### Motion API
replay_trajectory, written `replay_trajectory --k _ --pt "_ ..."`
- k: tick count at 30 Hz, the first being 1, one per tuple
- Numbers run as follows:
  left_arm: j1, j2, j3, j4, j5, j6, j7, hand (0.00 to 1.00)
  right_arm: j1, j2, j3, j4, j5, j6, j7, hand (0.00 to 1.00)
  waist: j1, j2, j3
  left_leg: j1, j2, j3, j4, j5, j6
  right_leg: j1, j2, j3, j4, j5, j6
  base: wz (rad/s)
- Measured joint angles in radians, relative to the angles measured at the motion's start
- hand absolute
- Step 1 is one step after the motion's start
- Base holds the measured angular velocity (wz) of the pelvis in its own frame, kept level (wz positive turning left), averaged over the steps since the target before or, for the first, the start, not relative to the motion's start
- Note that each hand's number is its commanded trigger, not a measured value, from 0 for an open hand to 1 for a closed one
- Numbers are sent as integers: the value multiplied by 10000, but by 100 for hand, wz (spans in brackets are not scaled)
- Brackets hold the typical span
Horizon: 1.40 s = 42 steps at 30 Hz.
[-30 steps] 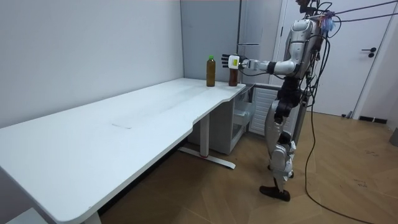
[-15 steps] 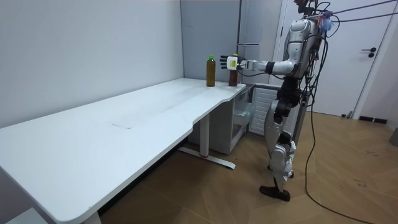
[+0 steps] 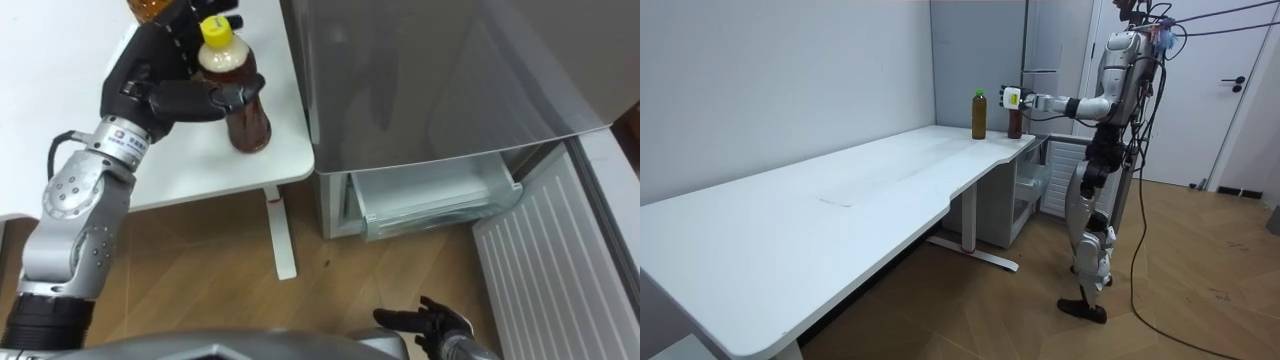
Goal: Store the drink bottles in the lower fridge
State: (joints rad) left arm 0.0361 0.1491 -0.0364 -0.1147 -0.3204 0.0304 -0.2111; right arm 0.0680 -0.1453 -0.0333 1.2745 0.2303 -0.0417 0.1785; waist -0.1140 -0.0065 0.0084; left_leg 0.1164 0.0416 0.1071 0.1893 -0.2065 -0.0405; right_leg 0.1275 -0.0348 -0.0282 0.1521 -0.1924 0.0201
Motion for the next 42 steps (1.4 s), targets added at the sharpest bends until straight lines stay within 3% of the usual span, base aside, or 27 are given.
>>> replay_trajectory --k 8,17,23,29,37,42 --pt "-4 -13 -45 4 -262 90 -86 100 12 -7 2 -13 81 8 -32 0 -12 60 -14 32 4 17 2 0 0 -20 3 17 -2 0 0 0" --pt "-4 -12 -57 65 -247 144 -189 100 -57 -26 -283 -48 -30 213 89 0 -219 29 29 128 11 145 -12 0 0 60 5 73 62 -1 2 -2" --pt "-24 -26 -57 85 -400 137 -156 100 -195 4 -297 -26 -216 371 168 0 -218 -230 36 157 14 217 -15 0 0 64 2 76 16 -12 14 0" --pt "-146 -110 -60 86 -398 140 -139 100 -216 26 -299 -9 -543 476 146 0 -206 -577 -14 138 16 217 -7 0 0 60 3 64 15 -8 14 0" --pt "-222 -246 -96 86 -482 144 -112 100 -183 32 -280 -22 -545 540 66 0 -200 -633 -39 102 18 228 -10 0 0 15 3 71 37 2 7 0" --pt "-223 -271 -317 208 -1344 155 -99 100 -229 35 -37 -21 -460 538 39 0 -159 -655 -23 107 23 231 -12 0 0 19 5 93 67 8 2 -1"
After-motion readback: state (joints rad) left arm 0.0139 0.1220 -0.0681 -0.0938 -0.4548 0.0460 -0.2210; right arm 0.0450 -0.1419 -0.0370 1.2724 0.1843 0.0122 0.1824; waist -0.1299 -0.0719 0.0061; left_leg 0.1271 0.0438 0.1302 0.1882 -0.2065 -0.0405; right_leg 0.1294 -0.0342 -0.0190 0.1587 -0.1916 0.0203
